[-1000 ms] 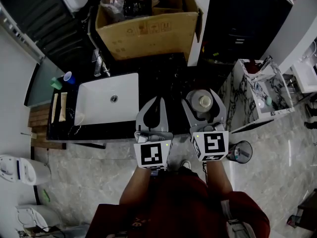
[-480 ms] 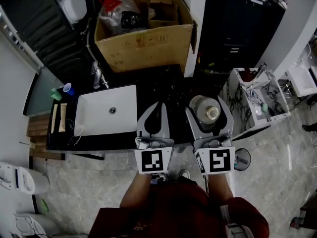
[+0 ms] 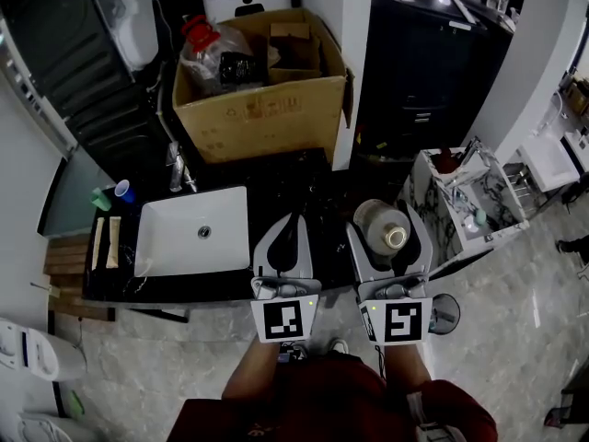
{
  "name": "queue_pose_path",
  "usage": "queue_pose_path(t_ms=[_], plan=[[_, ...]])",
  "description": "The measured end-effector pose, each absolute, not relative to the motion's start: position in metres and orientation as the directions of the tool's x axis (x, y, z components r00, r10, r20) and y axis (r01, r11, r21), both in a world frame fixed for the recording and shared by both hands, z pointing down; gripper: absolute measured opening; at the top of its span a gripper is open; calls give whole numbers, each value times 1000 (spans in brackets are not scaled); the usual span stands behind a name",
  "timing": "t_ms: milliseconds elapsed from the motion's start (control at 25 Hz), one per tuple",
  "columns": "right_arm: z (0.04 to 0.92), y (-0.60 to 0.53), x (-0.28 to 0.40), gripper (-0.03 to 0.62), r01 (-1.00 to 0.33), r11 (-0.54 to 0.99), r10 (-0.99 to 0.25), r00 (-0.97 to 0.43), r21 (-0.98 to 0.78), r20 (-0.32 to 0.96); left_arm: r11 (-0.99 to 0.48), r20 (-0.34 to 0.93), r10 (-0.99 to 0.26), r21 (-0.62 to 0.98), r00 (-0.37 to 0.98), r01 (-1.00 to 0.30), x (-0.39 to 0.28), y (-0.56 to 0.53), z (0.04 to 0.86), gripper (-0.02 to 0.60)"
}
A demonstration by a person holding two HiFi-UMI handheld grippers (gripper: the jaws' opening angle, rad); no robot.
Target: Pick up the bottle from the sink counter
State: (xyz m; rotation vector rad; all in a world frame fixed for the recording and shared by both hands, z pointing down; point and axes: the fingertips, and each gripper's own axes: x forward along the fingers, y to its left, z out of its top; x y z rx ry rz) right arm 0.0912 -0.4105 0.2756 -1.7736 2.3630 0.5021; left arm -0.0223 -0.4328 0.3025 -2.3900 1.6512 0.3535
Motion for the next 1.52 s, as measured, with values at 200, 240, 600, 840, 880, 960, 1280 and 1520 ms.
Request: queue_pose_path(t_ms=[200, 240, 600, 840, 880, 960, 1280, 1520], plan=[[270, -407, 91, 337, -966, 188, -893, -243, 175, -379, -355, -332, -878, -36, 346, -934, -20, -426, 300, 2], [272, -407, 91, 337, -966, 188, -895, -243, 177, -374, -355, -333, -877, -40, 347, -934, -19, -424, 300, 2], [274, -408, 93, 337, -969, 175, -896, -231, 176, -380, -355, -333, -876, -39, 347, -934, -21, -423, 302, 1], [281, -408, 92, 337, -968, 174, -904, -229, 178, -360, -356, -335, -875, -44, 349, -934, -22, -423, 303, 1], [281, -409, 92, 337, -967, 175, -905, -231, 183, -358, -354, -333, -876, -43, 348, -934, -23, -424, 304, 2], [279, -409, 90, 337, -969, 174, -900, -229, 176, -371, -352, -331, -878, -40, 345, -935, -24, -424, 305, 2], [283, -413, 86, 337, -968, 177, -904, -231, 176, -360, -353, -328, -879, -42, 346, -935, -25, -424, 306, 1], [285, -416, 86, 337, -968, 175, -906, -230, 180, -355, -353, -330, -878, -43, 347, -935, -25, -427, 305, 0]])
